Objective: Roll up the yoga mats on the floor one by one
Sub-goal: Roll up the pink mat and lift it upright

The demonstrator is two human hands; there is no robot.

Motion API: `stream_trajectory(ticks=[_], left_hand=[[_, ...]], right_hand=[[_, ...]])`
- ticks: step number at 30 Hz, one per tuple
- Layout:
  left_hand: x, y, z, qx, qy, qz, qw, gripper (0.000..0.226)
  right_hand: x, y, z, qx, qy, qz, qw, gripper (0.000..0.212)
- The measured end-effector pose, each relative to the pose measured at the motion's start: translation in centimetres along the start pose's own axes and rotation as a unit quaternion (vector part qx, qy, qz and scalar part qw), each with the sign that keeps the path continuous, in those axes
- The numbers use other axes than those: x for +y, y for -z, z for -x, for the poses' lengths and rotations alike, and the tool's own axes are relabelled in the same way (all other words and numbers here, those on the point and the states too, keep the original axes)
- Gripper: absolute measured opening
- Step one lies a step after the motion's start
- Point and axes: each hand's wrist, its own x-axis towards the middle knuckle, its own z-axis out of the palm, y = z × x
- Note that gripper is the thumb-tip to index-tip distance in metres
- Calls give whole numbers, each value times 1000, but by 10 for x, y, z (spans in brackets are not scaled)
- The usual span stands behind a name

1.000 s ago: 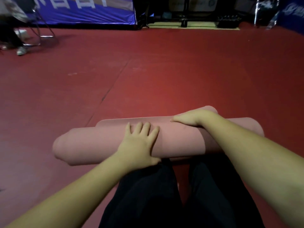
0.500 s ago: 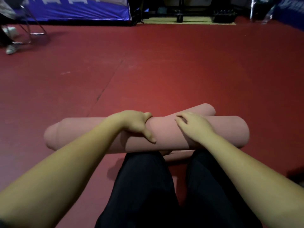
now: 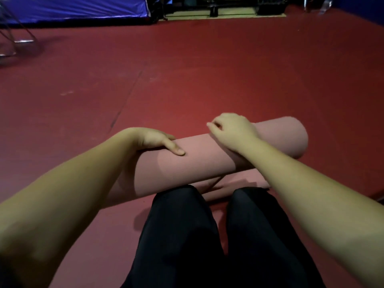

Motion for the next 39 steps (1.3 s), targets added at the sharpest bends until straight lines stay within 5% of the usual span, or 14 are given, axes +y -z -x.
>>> stream_trajectory(ticks=[2, 4, 6, 8, 11, 13, 17, 20, 22, 26, 29, 30, 34, 39], left_hand=[[-14, 5, 1, -9, -9, 48, 999, 81], [-28, 10, 0, -10, -15, 83, 996, 94], [-38, 13, -2, -1, -25, 110, 994, 104], [-44, 12, -3, 5, -39, 141, 989, 106], [-48, 11, -2, 20, -55, 182, 982, 108], [-47, 9, 3, 27, -76, 187, 979, 108], [-28, 12, 20, 66, -134, 228, 962, 104], [4, 20, 38, 93, -223, 260, 935, 99], [30, 26, 50, 103, -279, 284, 911, 91], [96, 19, 72, 199, -377, 304, 852, 75], [125, -8, 76, 198, -404, 348, 822, 34], [129, -18, 74, 187, -394, 368, 821, 38], [124, -66, 42, 261, -301, 411, 820, 69], [85, -139, -22, 234, -198, 444, 842, 91]], right_hand=[[-6, 1, 20, 197, -7, -120, 973, 28], [-14, -10, 51, 260, -106, -265, 922, 33], [-27, -33, 77, 157, -262, -390, 868, 40], [-41, -51, 81, 20, -376, -537, 755, 42], [-53, -64, 62, -39, -361, -775, 516, 45], [-61, -65, 46, -22, -330, -829, 451, 66], [-71, -27, 8, 21, -284, -817, 501, 102], [-69, 20, -22, 74, -219, -817, 528, 60], [-67, 50, -38, 99, -171, -806, 558, 58], [-62, 98, -43, 154, -87, -731, 660, 110], [-52, 104, -22, 185, -61, -648, 736, 106], [-46, 101, -11, 185, -62, -627, 754, 101], [-9, 76, 35, 129, -140, -671, 716, 55], [35, 15, 80, 126, -327, -676, 649, 57]])
